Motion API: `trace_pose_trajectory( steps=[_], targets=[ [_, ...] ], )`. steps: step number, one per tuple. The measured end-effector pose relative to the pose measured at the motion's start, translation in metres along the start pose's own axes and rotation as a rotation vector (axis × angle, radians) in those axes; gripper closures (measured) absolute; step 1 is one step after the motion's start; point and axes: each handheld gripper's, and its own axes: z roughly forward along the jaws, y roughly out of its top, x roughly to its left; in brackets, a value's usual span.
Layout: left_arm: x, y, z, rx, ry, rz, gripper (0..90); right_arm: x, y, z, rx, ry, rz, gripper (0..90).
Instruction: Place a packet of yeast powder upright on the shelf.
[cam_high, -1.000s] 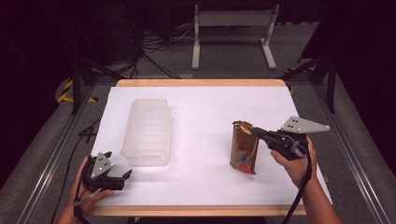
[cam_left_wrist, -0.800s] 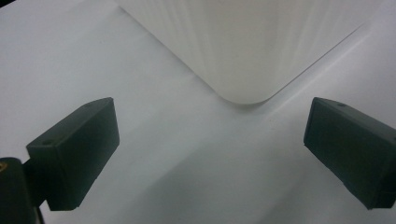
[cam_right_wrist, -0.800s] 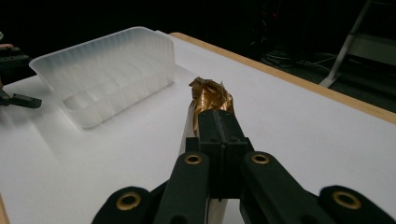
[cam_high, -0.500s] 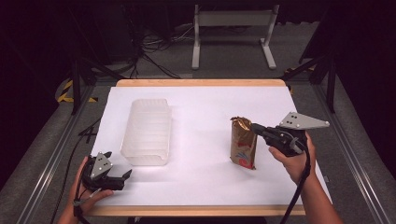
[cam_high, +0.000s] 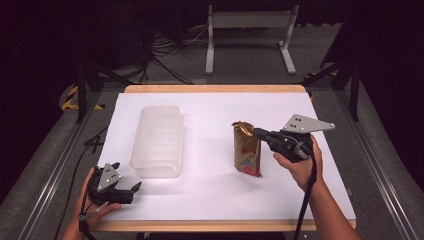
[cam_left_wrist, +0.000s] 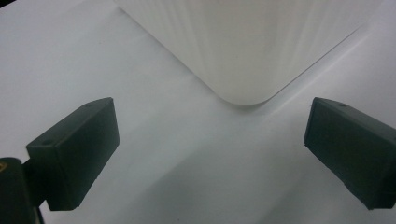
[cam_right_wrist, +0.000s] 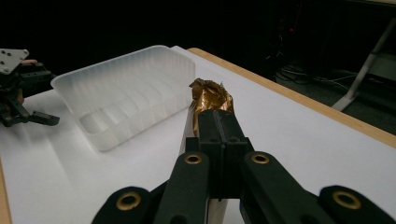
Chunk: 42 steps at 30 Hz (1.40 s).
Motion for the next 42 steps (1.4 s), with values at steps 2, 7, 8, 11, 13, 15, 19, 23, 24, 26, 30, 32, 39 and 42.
trace_pose_trajectory(
  steps=[2,7,8,11,13,15,19,23,24,26,30,32,39,42],
  targets=[
    [0.000,0.000,0.000,-0.001,0.000,0.002,4.1,0.002,0.002,0.003,-0.002,0.007,-0.002,89.9],
    [0.000,0.000,0.000,0.002,0.001,-0.002,4.1,0.004,0.008,0.010,-0.001,0.023,-0.010,90.0],
    [0.000,0.000,0.000,0.002,0.001,-0.001,4.1,0.005,0.010,0.012,-0.002,0.025,-0.013,90.0],
    [0.000,0.000,0.000,0.003,0.000,0.003,4.1,0.007,0.014,0.017,-0.006,0.033,-0.022,90.0],
    [0.000,0.000,0.000,0.004,0.000,0.005,4.1,0.008,0.017,0.020,-0.008,0.037,-0.026,90.0],
    [0.000,0.000,0.000,0.003,0.000,0.004,4.1,0.010,0.021,0.025,-0.007,0.045,-0.030,90.0],
    [0.000,0.000,0.000,-0.001,0.000,0.001,4.1,0.014,0.028,0.033,-0.018,0.060,-0.038,90.0],
    [0.000,0.000,0.000,-0.001,0.000,0.002,4.1,0.018,0.034,0.041,-0.029,0.076,-0.040,90.0],
    [0.000,-0.001,0.000,-0.002,0.000,0.000,4.1,0.019,0.035,0.044,-0.028,0.080,-0.041,90.0],
    [0.000,-0.001,0.000,0.000,0.001,-0.001,4.1,0.022,0.038,0.049,-0.029,0.085,-0.046,90.0],
    [0.000,-0.001,-0.001,0.001,-0.001,0.000,4.1,0.026,0.044,0.057,-0.032,0.100,-0.057,90.0],
    [0.000,-0.001,-0.001,0.001,-0.001,-0.005,4.1,0.028,0.046,0.061,-0.034,0.107,-0.061,90.0],
    [0.000,-0.002,-0.002,-0.001,-0.001,-0.007,4.0,0.034,0.053,0.072,-0.040,0.119,-0.072,90.0],
    [0.000,-0.003,-0.002,-0.001,0.000,-0.010,4.1,0.037,0.058,0.076,-0.048,0.131,-0.075,90.0]
  ],
)
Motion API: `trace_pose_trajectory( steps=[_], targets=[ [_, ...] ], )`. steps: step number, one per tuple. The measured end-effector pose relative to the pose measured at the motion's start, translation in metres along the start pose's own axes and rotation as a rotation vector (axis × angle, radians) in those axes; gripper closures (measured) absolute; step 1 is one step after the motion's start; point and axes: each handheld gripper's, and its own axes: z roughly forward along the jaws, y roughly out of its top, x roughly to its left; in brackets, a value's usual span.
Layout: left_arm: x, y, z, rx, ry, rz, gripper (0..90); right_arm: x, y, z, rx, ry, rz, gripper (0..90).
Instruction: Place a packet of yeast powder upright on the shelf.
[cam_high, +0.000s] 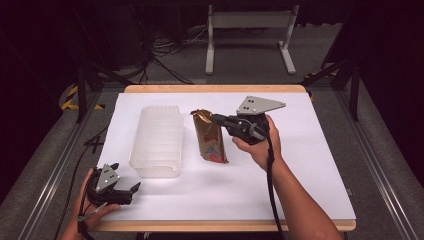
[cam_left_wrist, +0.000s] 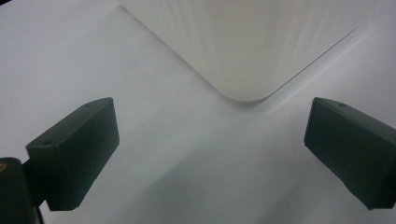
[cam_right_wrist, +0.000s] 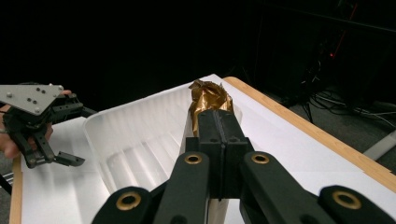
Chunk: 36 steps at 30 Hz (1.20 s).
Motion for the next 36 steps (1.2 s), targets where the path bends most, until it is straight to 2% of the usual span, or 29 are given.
trace_pose_trajectory(
  steps=[9,16,21,25,27,32,36],
  targets=[
    [0.001,0.000,-0.002,-0.007,-0.001,-0.002,4.0,0.004,0.014,0.016,-0.010,0.036,-0.013,90.0],
    [0.002,0.000,-0.003,-0.011,-0.004,0.000,4.0,0.010,0.034,0.026,-0.028,0.060,-0.045,90.0],
    [0.002,-0.001,-0.003,-0.014,0.001,-0.004,4.0,0.012,0.041,0.042,-0.028,0.075,-0.046,90.0],
    [0.002,-0.001,-0.003,-0.012,0.001,-0.004,4.0,0.012,0.044,0.051,-0.048,0.097,-0.030,90.0],
    [0.002,-0.002,-0.003,-0.010,-0.004,-0.010,4.0,0.011,0.047,0.060,-0.060,0.111,-0.022,89.9],
    [0.003,-0.003,-0.004,-0.008,-0.003,0.001,4.0,0.014,0.049,0.072,-0.053,0.121,-0.025,89.9],
    [0.003,-0.003,-0.004,-0.013,-0.003,-0.006,4.0,0.017,0.051,0.083,-0.050,0.135,-0.024,89.9]
  ],
)
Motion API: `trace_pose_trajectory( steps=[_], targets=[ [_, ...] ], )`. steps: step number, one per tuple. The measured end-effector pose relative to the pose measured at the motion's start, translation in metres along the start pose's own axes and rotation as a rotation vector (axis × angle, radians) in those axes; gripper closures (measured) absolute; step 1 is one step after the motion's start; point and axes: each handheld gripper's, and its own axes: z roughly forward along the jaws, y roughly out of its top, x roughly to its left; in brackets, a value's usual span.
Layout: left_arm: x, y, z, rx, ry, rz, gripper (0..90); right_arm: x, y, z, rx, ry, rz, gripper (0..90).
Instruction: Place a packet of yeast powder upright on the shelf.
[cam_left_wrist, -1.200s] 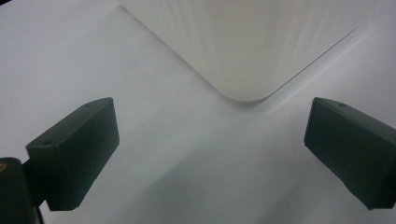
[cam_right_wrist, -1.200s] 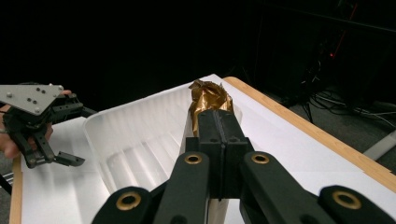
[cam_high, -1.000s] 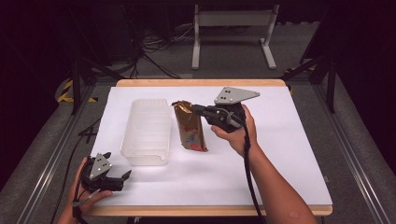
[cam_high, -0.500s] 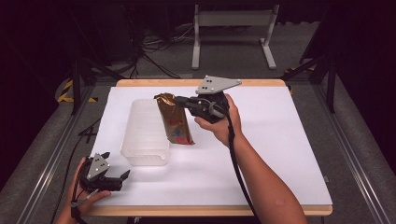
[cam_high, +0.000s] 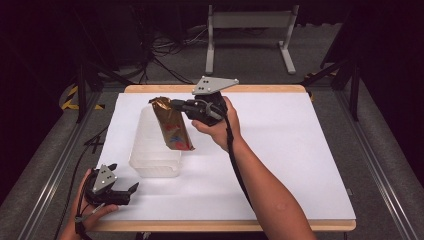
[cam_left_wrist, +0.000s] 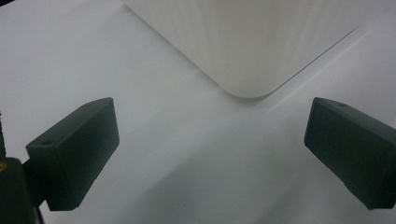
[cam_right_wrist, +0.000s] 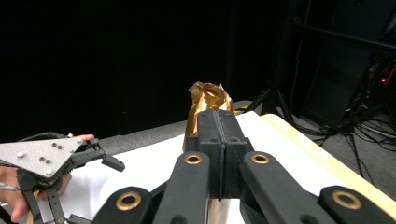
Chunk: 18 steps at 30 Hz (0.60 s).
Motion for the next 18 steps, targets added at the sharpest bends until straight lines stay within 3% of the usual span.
trace_pose_trajectory(
  steps=[18],
  targets=[
    [0.001,-0.001,-0.001,-0.003,-0.005,-0.002,4.1,0.018,0.004,0.044,0.017,0.065,-0.008,89.9]
  ],
)
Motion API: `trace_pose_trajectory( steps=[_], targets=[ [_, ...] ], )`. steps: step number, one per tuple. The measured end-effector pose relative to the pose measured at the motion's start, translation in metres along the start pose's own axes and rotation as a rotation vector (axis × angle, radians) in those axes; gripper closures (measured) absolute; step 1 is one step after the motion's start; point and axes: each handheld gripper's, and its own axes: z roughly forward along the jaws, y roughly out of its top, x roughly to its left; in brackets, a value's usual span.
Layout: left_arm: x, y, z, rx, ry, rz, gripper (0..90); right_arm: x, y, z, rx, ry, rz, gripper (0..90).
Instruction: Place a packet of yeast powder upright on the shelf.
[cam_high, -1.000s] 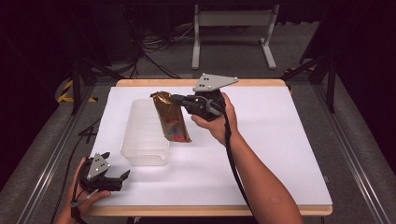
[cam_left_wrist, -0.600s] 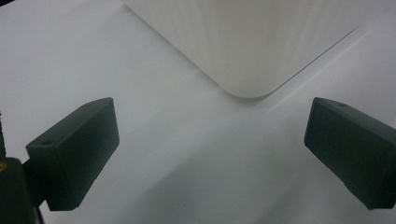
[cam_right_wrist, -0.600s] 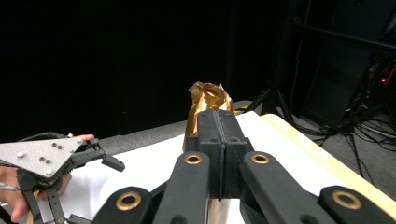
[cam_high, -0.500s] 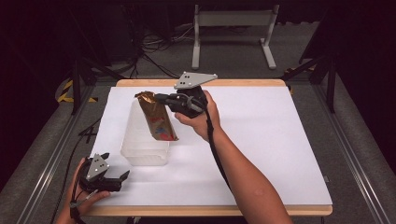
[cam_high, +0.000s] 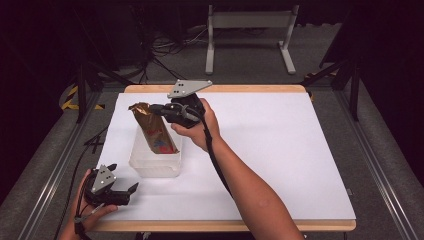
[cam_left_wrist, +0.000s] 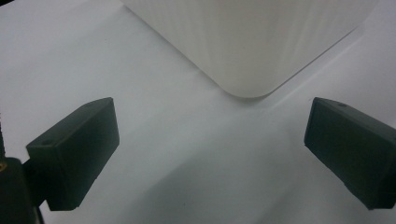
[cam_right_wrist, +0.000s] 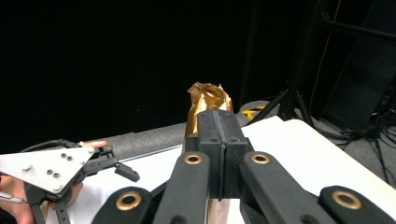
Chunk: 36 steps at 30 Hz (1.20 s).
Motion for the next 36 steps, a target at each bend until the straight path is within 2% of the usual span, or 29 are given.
trace_pose_trajectory(
  steps=[7,12,20,29,36],
  targets=[
    [0.000,-0.001,0.000,-0.003,0.000,-0.007,4.1,0.001,-0.005,0.010,0.000,0.007,0.005,89.9],
    [0.000,-0.001,0.000,-0.004,0.001,-0.006,4.1,0.000,-0.009,0.014,0.002,-0.009,0.004,90.0],
    [0.000,-0.001,0.000,-0.002,-0.002,-0.006,4.1,-0.003,-0.018,0.020,0.001,0.002,0.020,89.9],
    [0.000,-0.001,0.000,-0.001,-0.005,-0.001,4.1,-0.002,-0.016,0.017,-0.012,0.005,0.010,89.9],
    [0.000,0.000,0.000,0.003,-0.005,0.004,4.1,-0.002,-0.028,0.022,-0.005,0.022,0.021,89.9]
  ],
)
